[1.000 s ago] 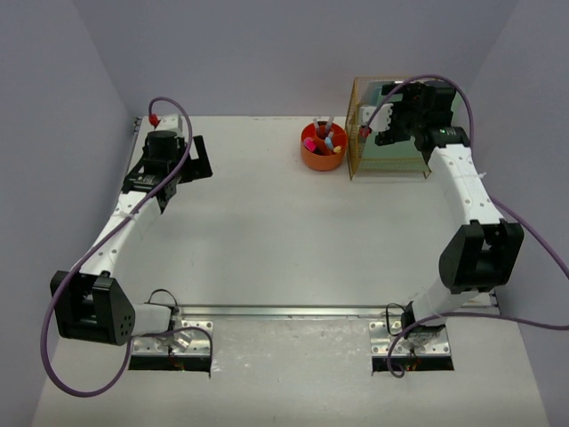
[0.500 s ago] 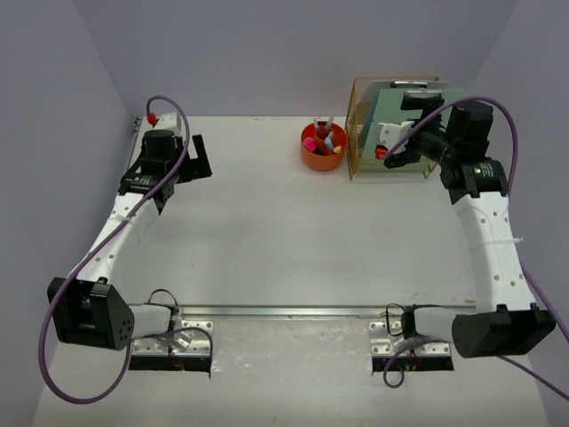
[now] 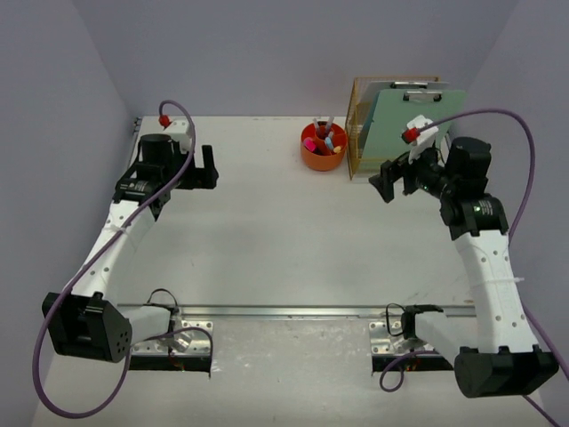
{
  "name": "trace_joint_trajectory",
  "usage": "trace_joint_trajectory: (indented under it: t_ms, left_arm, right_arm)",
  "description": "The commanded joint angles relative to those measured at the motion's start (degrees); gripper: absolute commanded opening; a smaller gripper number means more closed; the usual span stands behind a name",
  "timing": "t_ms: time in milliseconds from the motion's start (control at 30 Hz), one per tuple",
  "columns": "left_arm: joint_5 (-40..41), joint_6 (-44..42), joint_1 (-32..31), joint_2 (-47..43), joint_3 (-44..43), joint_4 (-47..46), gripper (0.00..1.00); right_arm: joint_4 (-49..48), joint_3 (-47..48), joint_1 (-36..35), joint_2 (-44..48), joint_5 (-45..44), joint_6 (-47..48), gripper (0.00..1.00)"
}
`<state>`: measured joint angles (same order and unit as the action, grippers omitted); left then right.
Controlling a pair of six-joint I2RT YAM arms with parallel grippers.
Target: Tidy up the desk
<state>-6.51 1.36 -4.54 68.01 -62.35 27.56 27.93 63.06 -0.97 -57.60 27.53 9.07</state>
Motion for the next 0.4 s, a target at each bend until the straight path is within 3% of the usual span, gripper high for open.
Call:
trace_joint_trajectory:
  t_ms: [0, 167, 367]
  left_arm:
    - [-2.69, -3.42, -0.47, -3.48, 4.34, -1.95, 1.0]
    - [-2.46, -6.13, -0.47, -4.9, 9.37, -3.04, 1.0]
    - [-0.61, -6.98, -0.47, -6.75, 11.15, -4.09, 1.0]
  right_arm:
    - [-5.28, -14.12, -0.26, 3.86, -3.32, -24.14, 0.99]
    - [-12.35, -24.37, -0.17, 5.2, -10.98, -27.59, 0.99]
    - [-15.32, -27.6, -0.26, 6.35, -14.17, -26.73, 0.99]
